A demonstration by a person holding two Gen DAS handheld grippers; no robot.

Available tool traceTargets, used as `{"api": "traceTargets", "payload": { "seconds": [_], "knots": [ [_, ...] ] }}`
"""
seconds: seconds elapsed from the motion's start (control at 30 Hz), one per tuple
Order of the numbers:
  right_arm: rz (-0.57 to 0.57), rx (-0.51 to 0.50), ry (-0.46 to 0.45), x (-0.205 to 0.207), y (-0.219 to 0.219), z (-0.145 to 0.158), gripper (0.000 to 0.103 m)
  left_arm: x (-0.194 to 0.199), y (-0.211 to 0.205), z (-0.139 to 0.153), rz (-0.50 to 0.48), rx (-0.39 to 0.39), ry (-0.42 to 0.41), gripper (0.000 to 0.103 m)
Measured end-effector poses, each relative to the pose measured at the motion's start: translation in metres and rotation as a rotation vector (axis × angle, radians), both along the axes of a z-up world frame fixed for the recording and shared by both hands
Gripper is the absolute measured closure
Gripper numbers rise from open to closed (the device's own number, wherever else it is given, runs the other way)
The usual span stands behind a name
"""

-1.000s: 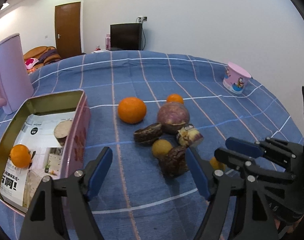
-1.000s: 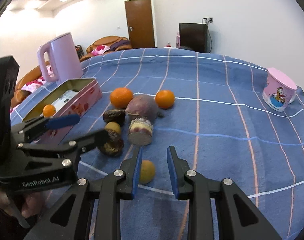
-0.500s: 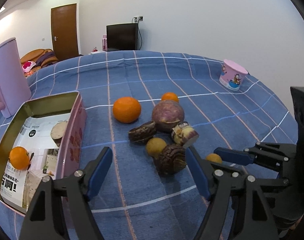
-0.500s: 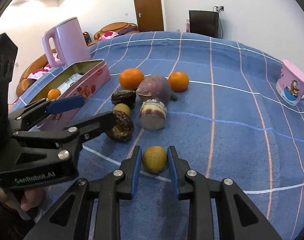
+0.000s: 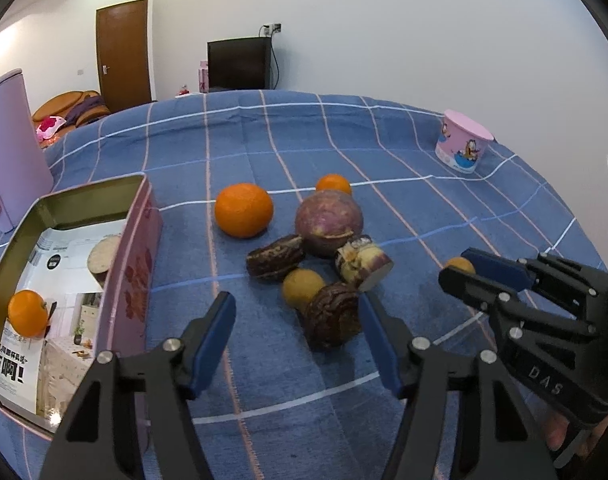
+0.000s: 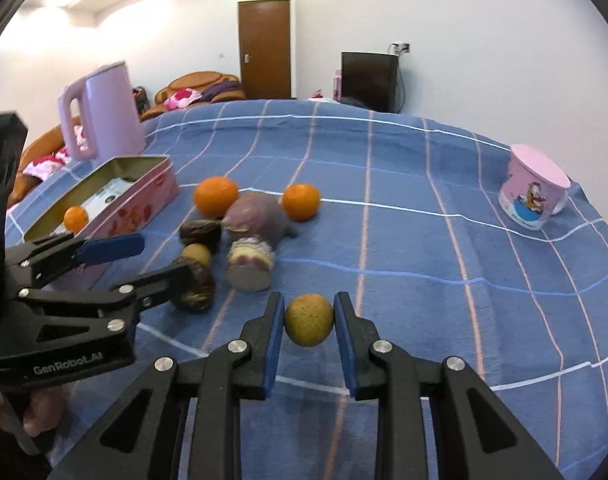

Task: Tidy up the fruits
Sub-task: 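Grasp a dark mangosteen with the left gripper while the right holds the yellow fruit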

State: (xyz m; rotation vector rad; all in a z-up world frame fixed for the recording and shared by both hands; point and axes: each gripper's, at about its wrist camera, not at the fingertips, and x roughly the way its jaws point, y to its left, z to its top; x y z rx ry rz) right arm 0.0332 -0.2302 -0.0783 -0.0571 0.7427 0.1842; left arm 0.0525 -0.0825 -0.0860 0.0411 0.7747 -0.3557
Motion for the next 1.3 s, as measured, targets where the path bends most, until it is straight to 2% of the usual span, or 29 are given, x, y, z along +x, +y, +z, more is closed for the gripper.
{"api": "traceTargets", "payload": {
  "seconds": [0.1,0.3,0.37,0.83,1.3],
  "knots": [
    [0.001,-0.004,-0.022,-0.003,0.0,0.003,0.076,-0.002,-0.007,-0.001,-0.016,0.014,0.001,0.038],
    [0.003,0.02,-0.032,-0.004,-0.004,0.004,0.076,0.004,-0.014,-0.007,-0.041,0.019,0.058,0.056],
    [0.003,0.019,-0.034,-0.004,-0.003,0.005,0.076,0.004,-0.014,-0.008,-0.048,0.011,0.066,0.067],
    [0.011,0.054,-0.076,-0.011,-0.008,0.01,0.076,-0.007,-0.008,0.002,-0.05,-0.035,0.002,0.067],
    [0.041,0.083,-0.147,-0.021,-0.007,0.018,0.076,-0.023,-0.007,0.014,0.001,0.0,-0.132,0.067]
  ]
}}
